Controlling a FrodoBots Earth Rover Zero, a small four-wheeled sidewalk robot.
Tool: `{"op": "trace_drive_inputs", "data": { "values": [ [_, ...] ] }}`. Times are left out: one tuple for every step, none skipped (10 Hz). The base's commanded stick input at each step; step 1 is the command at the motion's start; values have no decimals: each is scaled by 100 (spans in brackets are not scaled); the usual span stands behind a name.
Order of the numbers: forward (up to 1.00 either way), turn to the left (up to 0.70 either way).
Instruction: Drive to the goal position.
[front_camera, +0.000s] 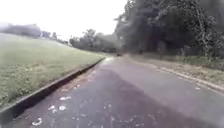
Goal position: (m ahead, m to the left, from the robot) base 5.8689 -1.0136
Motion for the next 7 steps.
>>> {"op": "trace_drive_inputs", "data": {
  "values": [
    [100, 0],
    [100, 0],
    [100, 0],
    [100, 0],
    [100, 0],
    [100, 0],
    [100, 0]
  ]
}}
